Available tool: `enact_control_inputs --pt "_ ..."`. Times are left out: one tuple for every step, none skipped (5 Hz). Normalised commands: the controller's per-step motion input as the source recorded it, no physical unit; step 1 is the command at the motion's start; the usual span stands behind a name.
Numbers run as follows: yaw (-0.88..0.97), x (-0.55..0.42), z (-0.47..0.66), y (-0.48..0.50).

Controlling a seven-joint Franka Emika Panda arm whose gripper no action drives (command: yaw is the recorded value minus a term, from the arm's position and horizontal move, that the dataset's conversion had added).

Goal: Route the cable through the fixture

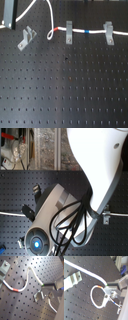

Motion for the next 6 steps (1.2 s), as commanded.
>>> enact_control_inputs --pt "0.00 -0.001 0.03 0.000" --pt "0.39 -0.370 0.25 0.105" --pt "0.42 -0.402 0.37 0.282" --pt "0.29 -0.238 0.42 0.471" --pt "0.04 -0.017 0.42 0.625" --pt "-0.11 0.049 0.31 0.567"
